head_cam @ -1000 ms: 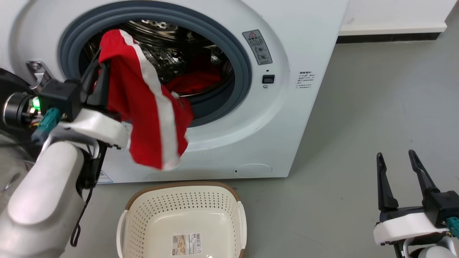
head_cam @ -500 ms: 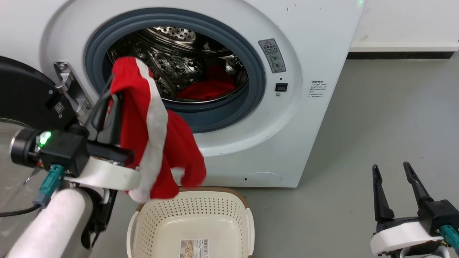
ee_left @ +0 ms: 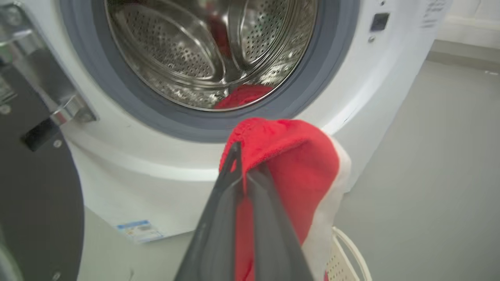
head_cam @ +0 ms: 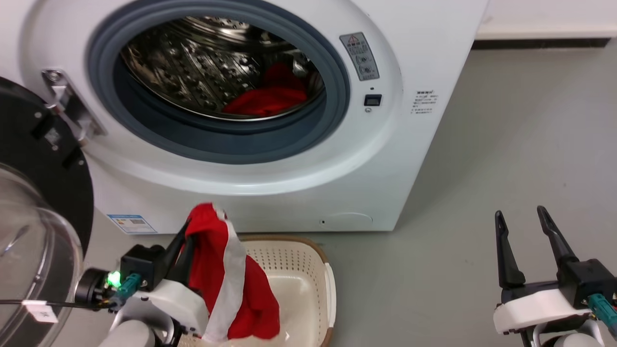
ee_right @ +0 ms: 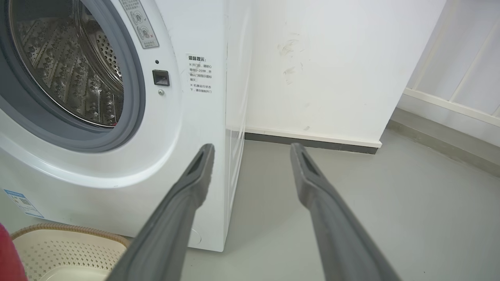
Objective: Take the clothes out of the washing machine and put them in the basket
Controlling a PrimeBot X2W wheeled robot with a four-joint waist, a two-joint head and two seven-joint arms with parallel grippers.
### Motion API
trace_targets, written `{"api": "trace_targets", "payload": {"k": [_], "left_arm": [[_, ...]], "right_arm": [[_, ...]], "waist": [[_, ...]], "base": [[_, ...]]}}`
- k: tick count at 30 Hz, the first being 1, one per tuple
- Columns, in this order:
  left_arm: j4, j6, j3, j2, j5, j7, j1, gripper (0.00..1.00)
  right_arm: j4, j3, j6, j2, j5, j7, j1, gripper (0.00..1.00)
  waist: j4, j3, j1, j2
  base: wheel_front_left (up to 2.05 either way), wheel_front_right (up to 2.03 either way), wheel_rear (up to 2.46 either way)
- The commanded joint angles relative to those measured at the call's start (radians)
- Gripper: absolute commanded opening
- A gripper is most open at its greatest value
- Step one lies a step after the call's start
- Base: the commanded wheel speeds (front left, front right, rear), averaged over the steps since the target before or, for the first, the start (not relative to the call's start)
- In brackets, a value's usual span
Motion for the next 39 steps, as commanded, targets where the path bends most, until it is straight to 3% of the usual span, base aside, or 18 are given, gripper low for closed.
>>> {"api": "trace_targets", "payload": {"k": [1,16,22,29,39], "left_arm": [[0.057,-0.016,-0.001,-0.011,0.001,-0.011,-0.004,0.00],[0.534,-0.164,0.007,-0.141,0.107,-0.029,-0.225,0.00],[0.687,-0.183,0.012,-0.142,0.164,-0.029,-0.301,0.00],[0.747,-0.189,0.039,-0.131,0.199,-0.029,-0.358,0.00],[0.828,-0.202,0.065,-0.167,0.238,-0.029,-0.446,0.00]], "right_arm": [[-0.007,0.002,-0.001,-0.001,-0.007,-0.002,-0.016,1.00],[-0.078,0.006,-0.001,-0.001,-0.016,-0.002,-0.090,1.00],[-0.118,0.015,-0.001,-0.001,0.014,-0.002,-0.109,1.00],[-0.137,0.028,-0.001,0.000,0.031,-0.002,-0.121,1.00],[-0.166,0.036,-0.001,0.000,0.032,-0.002,-0.143,1.00]], "waist": [[-0.023,0.042,0.0000,0.0000],[-0.129,0.362,0.0000,0.0000],[-0.189,0.477,0.0000,0.0000],[-0.220,0.563,0.0000,0.0000],[-0.211,0.653,0.0000,0.0000]], "base": [[0.00,0.00,0.00],[0.00,0.00,0.00],[0.00,0.00,0.00],[0.00,0.00,0.00],[0.00,0.00,0.00]]}}
